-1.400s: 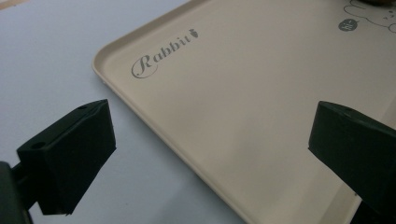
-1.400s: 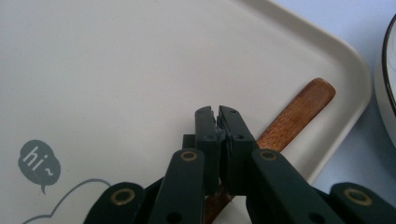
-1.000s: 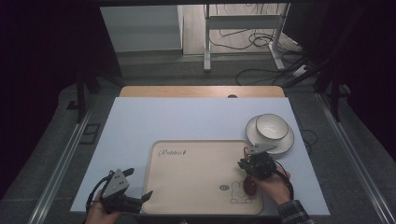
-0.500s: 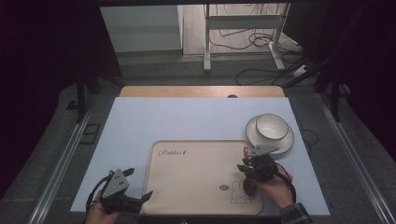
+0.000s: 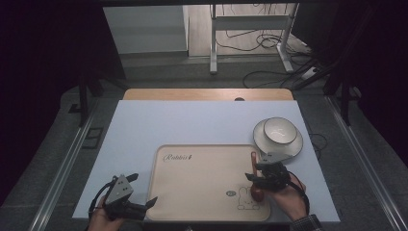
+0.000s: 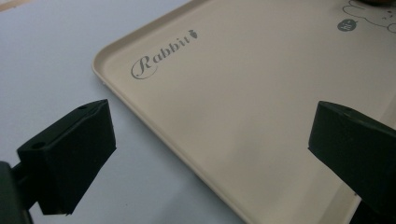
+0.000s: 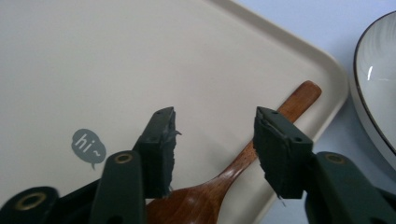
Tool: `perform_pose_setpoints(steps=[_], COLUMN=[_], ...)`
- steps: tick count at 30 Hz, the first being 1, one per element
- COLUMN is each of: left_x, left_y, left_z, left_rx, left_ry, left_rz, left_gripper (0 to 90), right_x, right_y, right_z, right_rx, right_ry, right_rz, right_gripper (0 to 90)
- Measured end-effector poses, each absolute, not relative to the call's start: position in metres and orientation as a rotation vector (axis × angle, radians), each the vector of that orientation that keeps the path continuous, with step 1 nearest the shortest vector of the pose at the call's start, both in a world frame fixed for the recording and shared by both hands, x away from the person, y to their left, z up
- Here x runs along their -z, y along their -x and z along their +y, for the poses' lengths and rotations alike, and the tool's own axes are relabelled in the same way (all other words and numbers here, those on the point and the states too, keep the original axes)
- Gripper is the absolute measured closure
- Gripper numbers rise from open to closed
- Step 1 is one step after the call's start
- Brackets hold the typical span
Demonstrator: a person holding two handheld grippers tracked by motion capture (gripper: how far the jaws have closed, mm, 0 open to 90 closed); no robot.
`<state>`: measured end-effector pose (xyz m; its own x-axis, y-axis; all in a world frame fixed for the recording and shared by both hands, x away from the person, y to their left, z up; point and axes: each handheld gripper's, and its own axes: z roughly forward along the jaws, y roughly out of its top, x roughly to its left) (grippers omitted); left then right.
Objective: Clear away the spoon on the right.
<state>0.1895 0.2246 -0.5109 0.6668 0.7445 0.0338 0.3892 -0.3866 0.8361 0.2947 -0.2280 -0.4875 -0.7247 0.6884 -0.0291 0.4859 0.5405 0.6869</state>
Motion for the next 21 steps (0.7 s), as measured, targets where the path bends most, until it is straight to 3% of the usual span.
perform_pose_setpoints(steps=[9,21], left_x=[0.511,0.511], left_y=[-0.190,-0.190], left_z=[0.224,0.224], left_rx=[-0.518,-0.519], left_ry=[-2.013,-2.018], left_rz=[0.880,0.880], left_gripper=[0.5,0.5], right_x=[0.482,0.480], right_y=[-0.282,-0.267], right_z=[-0.237,-0.250], right_rx=[-1.015,-1.059], right_ry=[-0.974,-0.952], right_rz=[2.439,2.391], right_gripper=[29.6,15.0])
